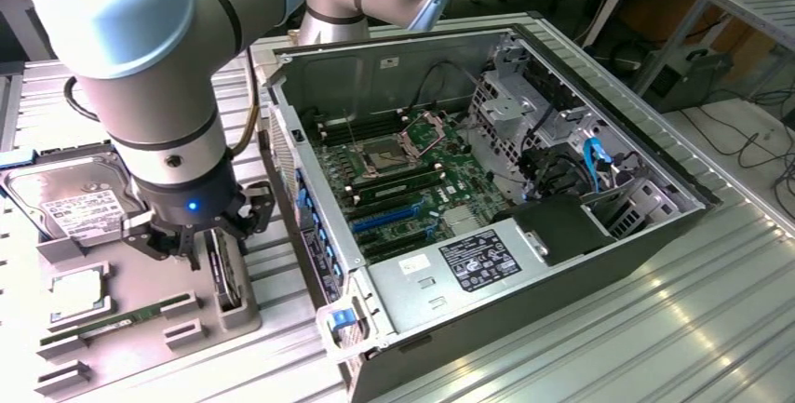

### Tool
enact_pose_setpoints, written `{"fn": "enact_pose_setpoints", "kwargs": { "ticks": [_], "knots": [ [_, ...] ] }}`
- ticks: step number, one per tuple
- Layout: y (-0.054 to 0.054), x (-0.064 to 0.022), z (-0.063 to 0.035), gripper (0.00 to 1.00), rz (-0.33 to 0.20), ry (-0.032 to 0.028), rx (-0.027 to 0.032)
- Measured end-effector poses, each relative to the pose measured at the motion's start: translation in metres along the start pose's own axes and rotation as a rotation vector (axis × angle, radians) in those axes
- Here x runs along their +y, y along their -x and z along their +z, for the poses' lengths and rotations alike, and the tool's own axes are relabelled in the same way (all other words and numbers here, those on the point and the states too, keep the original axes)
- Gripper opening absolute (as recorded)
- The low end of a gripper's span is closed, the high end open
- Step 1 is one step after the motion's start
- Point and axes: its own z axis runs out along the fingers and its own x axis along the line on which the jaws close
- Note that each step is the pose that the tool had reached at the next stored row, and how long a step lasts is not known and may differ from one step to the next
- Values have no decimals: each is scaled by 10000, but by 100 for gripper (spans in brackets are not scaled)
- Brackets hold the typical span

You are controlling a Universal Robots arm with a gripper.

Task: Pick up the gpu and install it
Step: 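Pick up the gpu and move the gpu toward the slot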

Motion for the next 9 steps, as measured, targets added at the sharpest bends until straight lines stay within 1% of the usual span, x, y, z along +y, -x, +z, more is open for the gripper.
{"fn": "enact_pose_setpoints", "kwargs": {
  "ticks": [1,2,3,4,9],
  "knots": [
    [0,0,2,58,0,-1,0],
    [0,0,4,52,1,-2,1],
    [-1,5,6,52,2,-2,0],
    [0,9,8,45,1,-1,-1],
    [-1,11,18,45,1,-4,2]
  ]
}}
